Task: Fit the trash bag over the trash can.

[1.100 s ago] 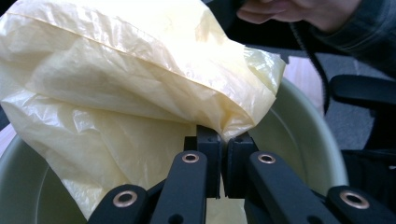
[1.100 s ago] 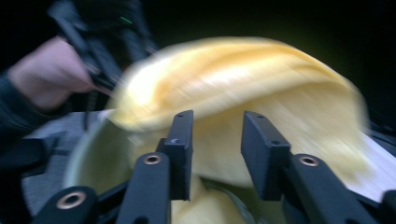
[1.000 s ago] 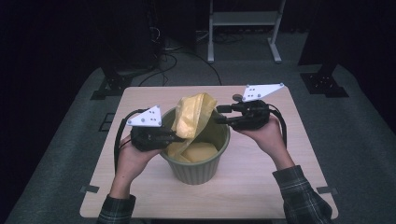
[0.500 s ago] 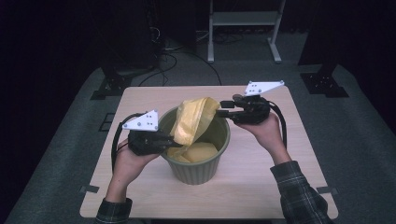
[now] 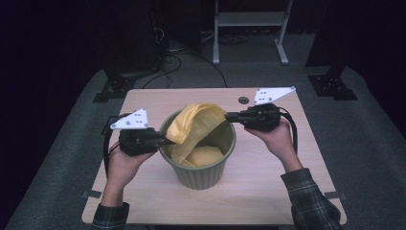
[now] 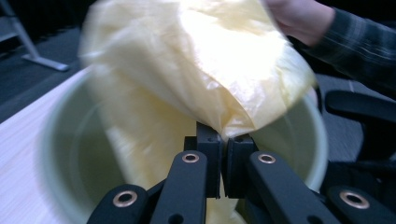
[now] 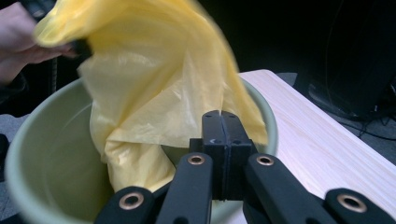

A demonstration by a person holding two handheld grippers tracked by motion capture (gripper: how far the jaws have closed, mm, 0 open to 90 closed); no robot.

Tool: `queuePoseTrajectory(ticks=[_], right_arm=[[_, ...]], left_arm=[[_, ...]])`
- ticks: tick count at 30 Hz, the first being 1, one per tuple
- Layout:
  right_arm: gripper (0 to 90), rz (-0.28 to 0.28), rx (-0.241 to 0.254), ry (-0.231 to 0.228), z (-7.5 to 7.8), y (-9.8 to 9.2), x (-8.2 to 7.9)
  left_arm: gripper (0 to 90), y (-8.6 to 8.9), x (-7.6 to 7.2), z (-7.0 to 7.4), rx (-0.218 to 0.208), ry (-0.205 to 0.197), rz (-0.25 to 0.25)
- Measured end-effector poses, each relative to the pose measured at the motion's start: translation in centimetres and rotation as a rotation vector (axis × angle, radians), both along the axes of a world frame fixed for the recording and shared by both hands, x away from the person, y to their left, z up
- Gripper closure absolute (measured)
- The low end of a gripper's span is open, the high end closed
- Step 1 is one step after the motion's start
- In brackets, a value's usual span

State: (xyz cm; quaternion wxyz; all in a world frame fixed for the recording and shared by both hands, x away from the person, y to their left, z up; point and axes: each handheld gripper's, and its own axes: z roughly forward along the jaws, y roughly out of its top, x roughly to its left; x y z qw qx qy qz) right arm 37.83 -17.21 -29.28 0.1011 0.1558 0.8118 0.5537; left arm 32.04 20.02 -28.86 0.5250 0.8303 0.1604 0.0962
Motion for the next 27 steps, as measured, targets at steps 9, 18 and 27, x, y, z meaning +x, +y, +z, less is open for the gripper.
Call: queuePoseTrajectory(ticks=[9,18,27], right_arm=[[90.0,0.013,-0.05,0.003,-0.6,-2.8,-1.9],[72.0,0.029,-0.047,0.005,-0.2,-3.4,-2.7],[69.5,0.14,0.001,-0.015,1.6,0.9,-3.8]], left_arm=[[88.1,1.5,0.9,-1.2,-0.012,0.025,0.075],[88.0,-0.1,1.1,-1.7,-0.005,0.033,0.029],[88.0,-2.0,1.0,-1.5,-0.001,0.023,-0.003]])
